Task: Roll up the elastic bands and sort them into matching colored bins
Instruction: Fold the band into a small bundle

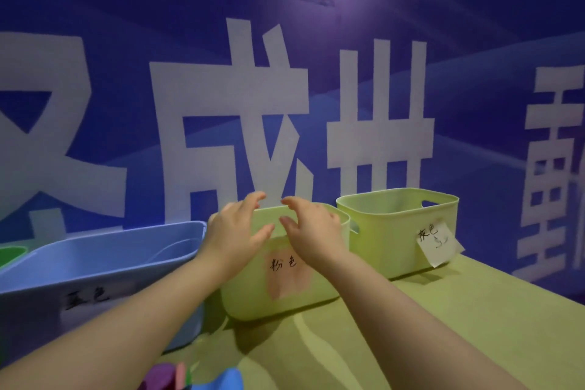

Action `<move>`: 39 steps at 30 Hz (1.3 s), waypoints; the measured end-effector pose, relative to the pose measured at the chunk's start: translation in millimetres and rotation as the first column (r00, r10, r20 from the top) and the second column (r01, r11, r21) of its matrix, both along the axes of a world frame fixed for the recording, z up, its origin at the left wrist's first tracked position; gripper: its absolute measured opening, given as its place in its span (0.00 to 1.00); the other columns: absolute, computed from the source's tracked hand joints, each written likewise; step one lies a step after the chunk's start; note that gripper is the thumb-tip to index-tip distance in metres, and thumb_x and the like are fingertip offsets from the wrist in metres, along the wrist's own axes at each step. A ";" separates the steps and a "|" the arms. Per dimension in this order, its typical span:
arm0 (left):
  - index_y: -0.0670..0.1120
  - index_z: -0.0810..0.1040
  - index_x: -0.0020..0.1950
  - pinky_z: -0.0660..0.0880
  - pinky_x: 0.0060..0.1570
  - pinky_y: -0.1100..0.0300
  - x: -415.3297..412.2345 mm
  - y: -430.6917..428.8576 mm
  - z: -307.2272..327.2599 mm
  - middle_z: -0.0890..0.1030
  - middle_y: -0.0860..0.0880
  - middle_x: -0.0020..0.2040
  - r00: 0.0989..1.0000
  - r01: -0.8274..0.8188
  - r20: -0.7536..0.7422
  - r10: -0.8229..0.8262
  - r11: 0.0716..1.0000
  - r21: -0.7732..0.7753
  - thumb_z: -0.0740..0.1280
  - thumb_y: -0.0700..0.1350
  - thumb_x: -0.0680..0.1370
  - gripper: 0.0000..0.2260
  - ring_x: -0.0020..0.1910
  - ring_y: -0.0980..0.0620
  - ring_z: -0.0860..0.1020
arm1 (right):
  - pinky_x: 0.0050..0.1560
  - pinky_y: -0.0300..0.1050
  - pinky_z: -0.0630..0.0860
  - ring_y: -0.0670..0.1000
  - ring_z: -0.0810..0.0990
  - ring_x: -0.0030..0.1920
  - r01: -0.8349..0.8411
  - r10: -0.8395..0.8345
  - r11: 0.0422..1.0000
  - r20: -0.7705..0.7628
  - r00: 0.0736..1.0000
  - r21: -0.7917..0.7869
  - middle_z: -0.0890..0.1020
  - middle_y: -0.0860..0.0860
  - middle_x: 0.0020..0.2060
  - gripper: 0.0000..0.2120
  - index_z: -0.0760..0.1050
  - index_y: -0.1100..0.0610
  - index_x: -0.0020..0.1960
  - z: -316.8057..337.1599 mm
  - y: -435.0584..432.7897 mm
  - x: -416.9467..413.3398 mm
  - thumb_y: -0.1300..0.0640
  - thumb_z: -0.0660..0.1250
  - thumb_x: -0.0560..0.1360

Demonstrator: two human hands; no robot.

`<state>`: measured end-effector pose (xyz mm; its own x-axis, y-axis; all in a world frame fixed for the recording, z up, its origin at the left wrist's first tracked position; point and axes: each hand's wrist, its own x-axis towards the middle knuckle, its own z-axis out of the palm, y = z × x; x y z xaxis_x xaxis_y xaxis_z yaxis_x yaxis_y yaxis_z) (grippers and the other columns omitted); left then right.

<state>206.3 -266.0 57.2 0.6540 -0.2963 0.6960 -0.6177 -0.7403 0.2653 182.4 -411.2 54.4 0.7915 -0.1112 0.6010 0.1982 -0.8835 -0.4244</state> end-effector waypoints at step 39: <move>0.47 0.79 0.53 0.67 0.35 0.57 -219.6 247.5 -59.8 0.81 0.46 0.39 0.977 -0.210 -0.033 0.210 0.933 -0.294 0.64 0.40 0.76 0.08 0.38 0.46 0.77 | 0.57 0.54 0.70 0.54 0.77 0.55 -0.384 0.381 0.923 -0.167 0.909 0.014 0.81 0.51 0.54 0.14 0.70 0.49 0.62 -46.2 270.6 -185.3 0.48 0.56 0.79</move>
<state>-13.3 -18.5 -2.6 0.6802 0.0653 0.7301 -0.4562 -0.7419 0.4914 -2.9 -140.5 8.1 0.8582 0.2300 0.4590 0.4522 -0.7619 -0.4636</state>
